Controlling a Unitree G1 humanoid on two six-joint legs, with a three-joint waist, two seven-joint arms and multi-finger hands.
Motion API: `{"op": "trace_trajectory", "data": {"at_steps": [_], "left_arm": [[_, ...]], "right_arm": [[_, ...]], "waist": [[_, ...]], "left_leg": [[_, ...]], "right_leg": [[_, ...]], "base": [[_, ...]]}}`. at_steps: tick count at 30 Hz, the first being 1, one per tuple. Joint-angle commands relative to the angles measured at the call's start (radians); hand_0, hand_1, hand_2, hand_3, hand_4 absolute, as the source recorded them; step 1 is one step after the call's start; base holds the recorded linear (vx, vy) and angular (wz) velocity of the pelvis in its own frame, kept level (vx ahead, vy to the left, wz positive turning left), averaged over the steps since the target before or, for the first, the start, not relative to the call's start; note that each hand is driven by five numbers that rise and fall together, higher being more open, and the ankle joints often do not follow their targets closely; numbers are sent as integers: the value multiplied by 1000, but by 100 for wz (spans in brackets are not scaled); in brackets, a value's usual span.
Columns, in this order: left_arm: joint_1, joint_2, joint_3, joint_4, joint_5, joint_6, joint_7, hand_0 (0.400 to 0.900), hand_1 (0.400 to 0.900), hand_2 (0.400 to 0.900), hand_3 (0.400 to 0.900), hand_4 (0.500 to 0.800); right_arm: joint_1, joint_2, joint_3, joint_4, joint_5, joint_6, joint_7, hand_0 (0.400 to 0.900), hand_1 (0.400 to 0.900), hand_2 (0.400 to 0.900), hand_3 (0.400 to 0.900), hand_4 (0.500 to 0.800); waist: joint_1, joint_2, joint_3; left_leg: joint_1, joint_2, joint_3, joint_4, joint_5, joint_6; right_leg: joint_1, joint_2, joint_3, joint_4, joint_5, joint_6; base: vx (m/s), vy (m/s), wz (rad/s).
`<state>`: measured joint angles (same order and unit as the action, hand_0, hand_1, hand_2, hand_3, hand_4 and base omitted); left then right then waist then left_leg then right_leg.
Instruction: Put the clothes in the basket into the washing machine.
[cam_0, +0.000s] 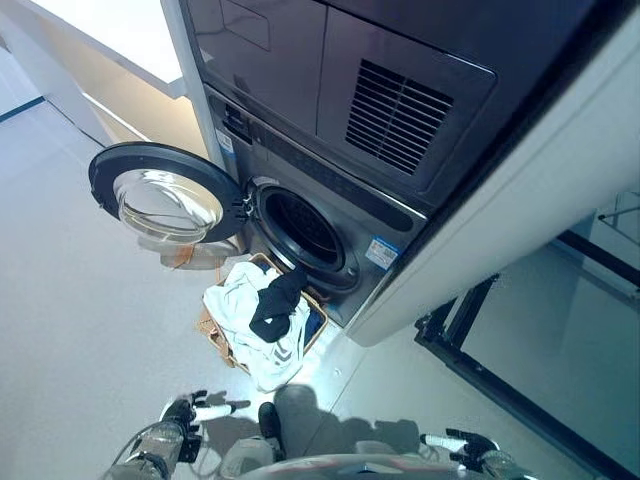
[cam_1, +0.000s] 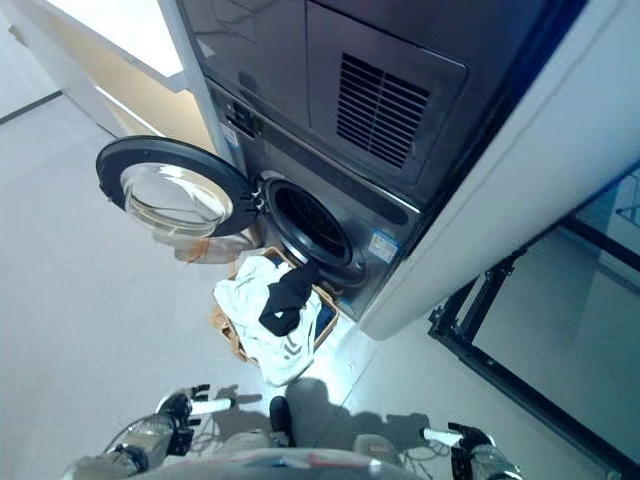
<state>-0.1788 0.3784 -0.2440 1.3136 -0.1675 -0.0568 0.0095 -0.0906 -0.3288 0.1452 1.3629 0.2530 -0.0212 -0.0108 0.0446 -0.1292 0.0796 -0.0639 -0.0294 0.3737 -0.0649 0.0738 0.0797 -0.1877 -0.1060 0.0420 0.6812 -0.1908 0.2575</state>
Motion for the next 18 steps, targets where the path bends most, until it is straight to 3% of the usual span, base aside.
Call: {"op": "trace_trajectory", "data": {"at_steps": [1,3,6,9,12,15,18], "left_arm": [[-6,60,55,-7,-20,-22,31,900,900,900,900,800],[-26,65,48,-17,-24,-26,37,900,900,900,900,800],[-55,68,32,-31,-25,-34,44,900,900,900,900,800],[-95,75,17,-40,-11,-39,56,900,900,900,900,800],[-99,82,7,-42,1,-42,62,900,900,900,900,800],[-101,89,2,-43,20,-43,54,900,900,900,900,800],[-121,88,-21,-45,33,-45,54,900,900,900,900,800]], "right_arm": [[21,-82,1,-14,15,-6,-24,900,900,900,900,800],[24,-89,-10,-5,24,-6,-25,900,900,900,900,800],[27,-99,-28,6,45,-5,-30,900,900,900,900,800],[42,-98,-43,25,46,4,-32,900,900,900,900,800],[64,-102,-62,41,23,20,-34,900,900,900,900,800],[78,-100,-58,41,15,22,-21,900,900,900,900,800],[110,-108,-70,49,28,18,-20,900,900,900,900,800]], "waist": [[-16,46,59],[-31,71,77],[-38,115,94],[-43,123,103],[-38,111,106],[-61,100,93],[-95,114,87]], "left_leg": [[-37,19,-56,31,-99,-23],[4,19,-69,13,-94,-31],[53,44,-81,13,-113,-52],[75,64,-97,51,-138,-79],[118,70,-96,77,-175,-98],[167,89,-93,69,-176,-129],[177,165,-75,54,-126,-180]], "right_leg": [[68,62,-42,12,294,-55],[19,71,-32,-38,206,-85],[-40,46,-30,-184,48,-124],[-74,-3,45,-483,132,-121],[-109,-83,-4,-622,235,-85],[-77,-60,10,-571,234,-71],[-66,-14,-18,-517,182,-105]], "base": [[382,265,49],[268,119,44],[236,22,42],[268,-135,46],[299,-214,32],[279,-310,34],[220,-411,71]]}}
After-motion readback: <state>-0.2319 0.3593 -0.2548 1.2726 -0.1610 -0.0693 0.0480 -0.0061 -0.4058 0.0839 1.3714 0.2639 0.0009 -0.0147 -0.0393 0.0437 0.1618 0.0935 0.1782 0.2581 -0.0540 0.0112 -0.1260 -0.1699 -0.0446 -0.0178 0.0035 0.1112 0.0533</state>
